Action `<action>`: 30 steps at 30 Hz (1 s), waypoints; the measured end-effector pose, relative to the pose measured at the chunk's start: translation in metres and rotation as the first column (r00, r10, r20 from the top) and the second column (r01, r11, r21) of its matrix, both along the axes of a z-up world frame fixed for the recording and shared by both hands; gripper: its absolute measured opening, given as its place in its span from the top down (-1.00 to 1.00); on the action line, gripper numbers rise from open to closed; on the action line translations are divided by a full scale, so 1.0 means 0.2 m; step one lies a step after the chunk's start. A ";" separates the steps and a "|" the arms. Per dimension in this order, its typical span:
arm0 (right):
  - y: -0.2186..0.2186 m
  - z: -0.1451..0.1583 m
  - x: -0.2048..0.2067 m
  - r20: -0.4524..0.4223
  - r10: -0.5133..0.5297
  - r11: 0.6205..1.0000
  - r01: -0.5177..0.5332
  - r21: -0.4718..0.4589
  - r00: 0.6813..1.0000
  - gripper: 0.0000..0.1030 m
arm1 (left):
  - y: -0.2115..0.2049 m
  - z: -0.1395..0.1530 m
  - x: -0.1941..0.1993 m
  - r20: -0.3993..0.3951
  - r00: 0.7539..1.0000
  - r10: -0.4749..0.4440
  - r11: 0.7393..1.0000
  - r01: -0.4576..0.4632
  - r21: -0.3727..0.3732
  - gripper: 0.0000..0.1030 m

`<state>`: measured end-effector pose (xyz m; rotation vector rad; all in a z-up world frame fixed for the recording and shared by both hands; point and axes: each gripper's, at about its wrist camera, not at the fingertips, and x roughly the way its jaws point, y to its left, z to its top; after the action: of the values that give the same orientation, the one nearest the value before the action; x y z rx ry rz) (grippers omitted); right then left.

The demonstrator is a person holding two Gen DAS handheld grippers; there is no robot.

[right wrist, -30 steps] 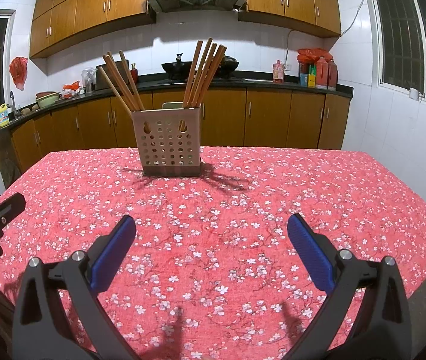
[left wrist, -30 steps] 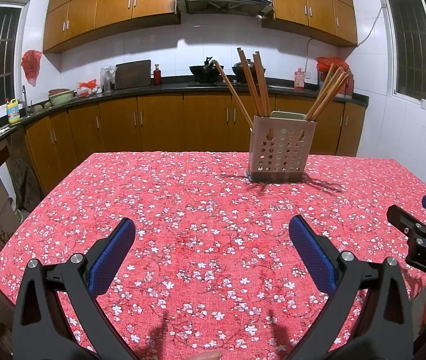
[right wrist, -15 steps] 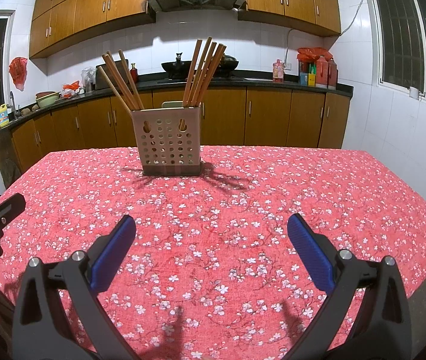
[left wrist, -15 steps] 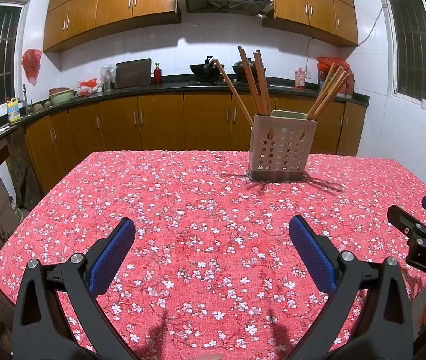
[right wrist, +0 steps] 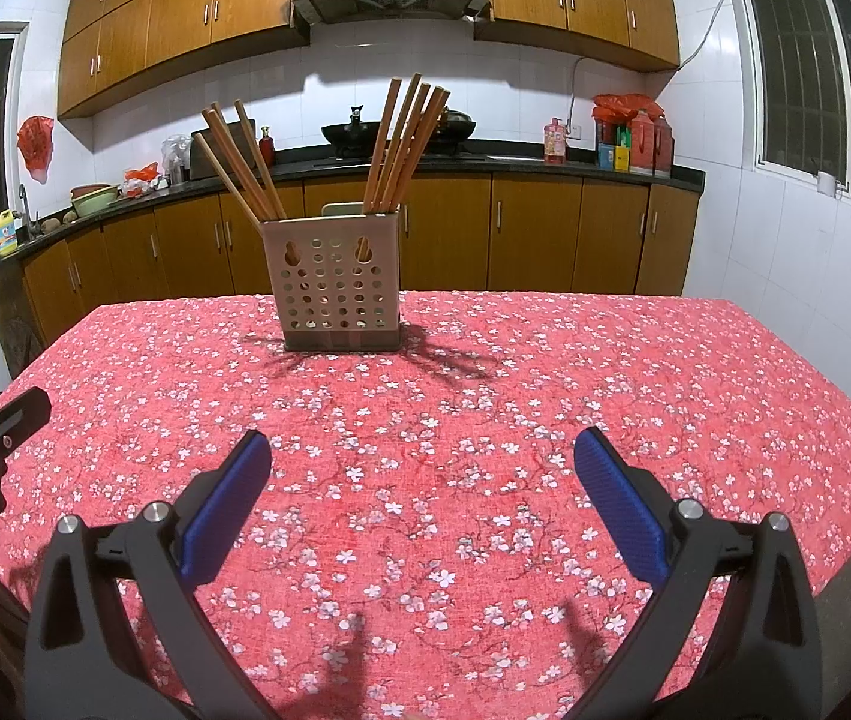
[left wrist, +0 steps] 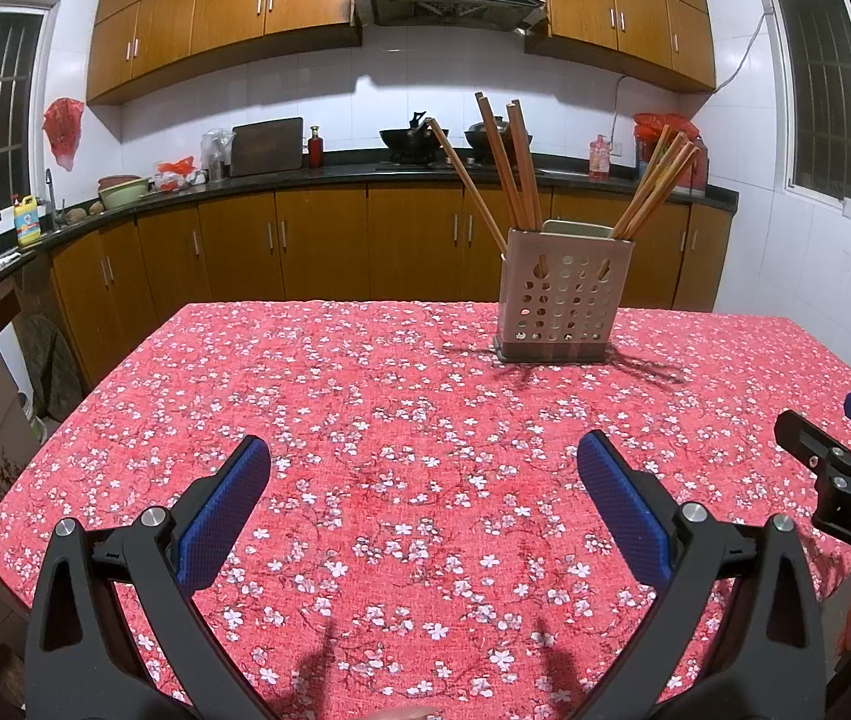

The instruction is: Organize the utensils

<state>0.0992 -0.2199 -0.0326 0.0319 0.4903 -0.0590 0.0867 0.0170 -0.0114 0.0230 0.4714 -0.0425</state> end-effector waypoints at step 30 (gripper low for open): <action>0.00 -0.01 0.00 -0.002 -0.001 1.000 0.001 0.003 1.000 -0.92 | 0.00 -0.01 0.00 -0.001 1.000 0.000 1.000 0.000 0.001 -0.97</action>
<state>0.0991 -0.2205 -0.0341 0.0354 0.4926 -0.0591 0.0871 0.0166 -0.0127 0.0241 0.4728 -0.0420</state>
